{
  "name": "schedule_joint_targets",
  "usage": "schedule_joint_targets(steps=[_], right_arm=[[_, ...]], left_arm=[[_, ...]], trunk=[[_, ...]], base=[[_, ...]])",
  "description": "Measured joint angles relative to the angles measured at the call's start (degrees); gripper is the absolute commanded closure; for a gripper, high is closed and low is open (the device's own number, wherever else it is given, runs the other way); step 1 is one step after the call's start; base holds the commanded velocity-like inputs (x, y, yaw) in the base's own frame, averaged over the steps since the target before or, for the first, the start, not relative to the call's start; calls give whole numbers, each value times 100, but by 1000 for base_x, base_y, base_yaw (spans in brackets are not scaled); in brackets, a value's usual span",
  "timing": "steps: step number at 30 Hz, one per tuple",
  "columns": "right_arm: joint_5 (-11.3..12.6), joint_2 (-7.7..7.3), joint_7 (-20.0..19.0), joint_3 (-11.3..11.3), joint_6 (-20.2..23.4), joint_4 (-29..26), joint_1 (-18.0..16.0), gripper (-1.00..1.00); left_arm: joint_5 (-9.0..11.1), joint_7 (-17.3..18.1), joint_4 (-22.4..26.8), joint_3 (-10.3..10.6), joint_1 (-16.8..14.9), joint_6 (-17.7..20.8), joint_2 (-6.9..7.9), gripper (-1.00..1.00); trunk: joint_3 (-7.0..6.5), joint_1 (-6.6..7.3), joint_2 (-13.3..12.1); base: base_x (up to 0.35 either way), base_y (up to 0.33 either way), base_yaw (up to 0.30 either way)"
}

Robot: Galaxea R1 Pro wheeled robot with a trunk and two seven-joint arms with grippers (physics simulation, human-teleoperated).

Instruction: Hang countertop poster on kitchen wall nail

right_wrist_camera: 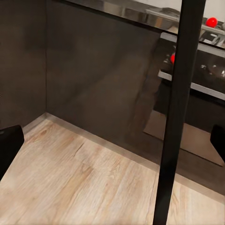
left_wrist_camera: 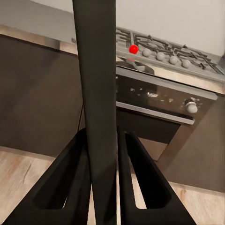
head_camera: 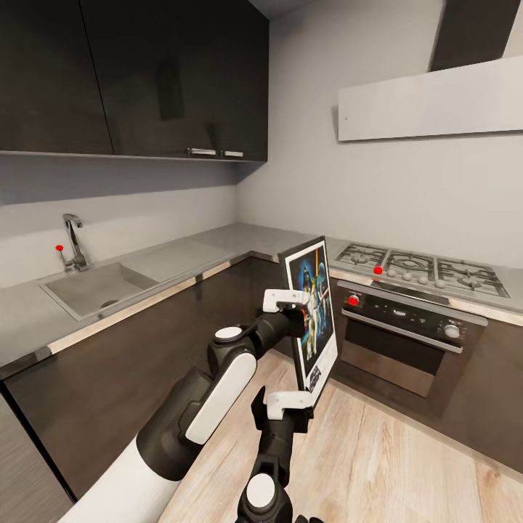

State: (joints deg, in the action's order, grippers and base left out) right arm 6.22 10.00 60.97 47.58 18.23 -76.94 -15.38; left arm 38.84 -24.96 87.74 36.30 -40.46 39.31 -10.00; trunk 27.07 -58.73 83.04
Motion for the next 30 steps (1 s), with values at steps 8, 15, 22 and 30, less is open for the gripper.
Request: schedule_joint_targets(steps=[8,15,22,30], right_arm=[[-1,0,20,-21,-22,-6,-1,-100],[-1,0,325,-46,-141,-3,-1,-100],[-1,0,367,-72,-168,8,-1,-100],[10,0,355,-394,-164,24,-2,-100]], left_arm=[[7,-7,43,-9,-2,-3,0,100],[7,-6,62,-20,-5,-3,0,100],[7,-8,70,-22,0,-3,0,100],[7,-9,70,-22,-1,-3,0,100]], trunk=[[0,0,0],[0,0,0],[0,0,0],[0,0,0]], base=[[0,0,0],[0,0,0],[0,0,0],[0,0,0]])
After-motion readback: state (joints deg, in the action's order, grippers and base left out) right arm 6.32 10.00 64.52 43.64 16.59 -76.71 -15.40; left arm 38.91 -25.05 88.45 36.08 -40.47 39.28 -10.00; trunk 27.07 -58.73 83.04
